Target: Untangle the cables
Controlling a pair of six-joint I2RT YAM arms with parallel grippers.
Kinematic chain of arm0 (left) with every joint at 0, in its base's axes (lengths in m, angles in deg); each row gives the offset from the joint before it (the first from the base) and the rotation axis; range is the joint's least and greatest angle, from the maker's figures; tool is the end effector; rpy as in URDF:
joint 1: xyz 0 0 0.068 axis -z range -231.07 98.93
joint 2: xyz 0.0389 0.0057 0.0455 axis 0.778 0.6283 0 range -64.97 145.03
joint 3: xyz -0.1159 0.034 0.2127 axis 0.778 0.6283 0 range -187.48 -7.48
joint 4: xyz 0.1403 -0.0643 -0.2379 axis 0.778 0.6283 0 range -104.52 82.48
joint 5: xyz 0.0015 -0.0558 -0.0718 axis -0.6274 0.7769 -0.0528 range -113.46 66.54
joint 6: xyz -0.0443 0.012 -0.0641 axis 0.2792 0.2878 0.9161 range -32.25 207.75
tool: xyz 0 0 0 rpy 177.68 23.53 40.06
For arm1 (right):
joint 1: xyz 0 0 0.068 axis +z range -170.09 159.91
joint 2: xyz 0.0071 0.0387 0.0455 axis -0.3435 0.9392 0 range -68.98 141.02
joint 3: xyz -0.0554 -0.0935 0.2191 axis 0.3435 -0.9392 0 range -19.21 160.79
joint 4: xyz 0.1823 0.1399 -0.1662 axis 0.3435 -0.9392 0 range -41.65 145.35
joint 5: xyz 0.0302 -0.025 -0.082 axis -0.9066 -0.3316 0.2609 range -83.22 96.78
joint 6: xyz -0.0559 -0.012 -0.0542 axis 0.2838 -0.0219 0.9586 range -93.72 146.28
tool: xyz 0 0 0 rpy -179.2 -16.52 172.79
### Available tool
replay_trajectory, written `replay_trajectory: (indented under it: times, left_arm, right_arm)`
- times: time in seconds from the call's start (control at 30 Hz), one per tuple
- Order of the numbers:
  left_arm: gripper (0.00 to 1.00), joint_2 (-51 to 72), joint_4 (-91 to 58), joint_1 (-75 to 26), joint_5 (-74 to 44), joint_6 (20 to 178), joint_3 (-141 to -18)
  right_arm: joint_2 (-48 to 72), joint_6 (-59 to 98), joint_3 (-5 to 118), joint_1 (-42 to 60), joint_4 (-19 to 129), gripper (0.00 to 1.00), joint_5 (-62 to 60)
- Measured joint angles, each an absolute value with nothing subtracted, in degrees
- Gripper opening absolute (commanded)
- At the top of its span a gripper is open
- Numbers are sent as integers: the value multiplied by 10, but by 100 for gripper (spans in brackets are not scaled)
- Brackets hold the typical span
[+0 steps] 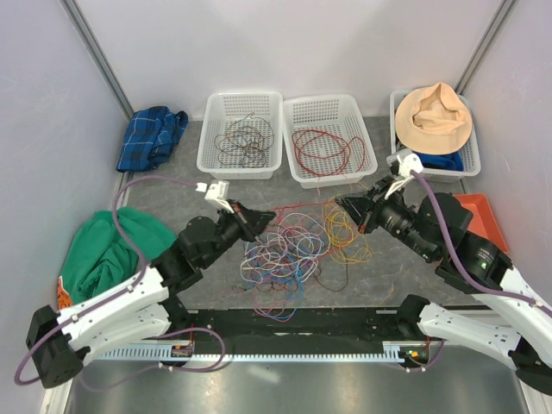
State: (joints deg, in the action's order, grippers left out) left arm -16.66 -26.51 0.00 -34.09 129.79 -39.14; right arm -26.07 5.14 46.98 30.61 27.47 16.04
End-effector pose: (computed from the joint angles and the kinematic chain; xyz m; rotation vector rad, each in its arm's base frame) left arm 0.1845 -0.2088 0.2579 -0.0118 1.7665 -1.0655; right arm 0.1422 0.1566 0.4233 -0.3127 1.6867 0.8138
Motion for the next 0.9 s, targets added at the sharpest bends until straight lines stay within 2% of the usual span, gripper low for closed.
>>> replay_trajectory:
  times: [0.23,0.4,0.6,0.9]
  left_arm:
    - [2,-266,-192,-119,-317,1422,-297]
    - [2,-260,-89,-170,-333,1445,-236]
    - [2,-260,-77,-170,-310,1437,-251]
    - [2,-298,-57,-169,-334,1386,-347]
  right_arm:
    - [-243,59,475,309,255,0,182]
    - [-277,66,508,305,279,0,223]
    - [-287,66,510,305,301,0,234]
    - [-266,72,501,305,294,0,240]
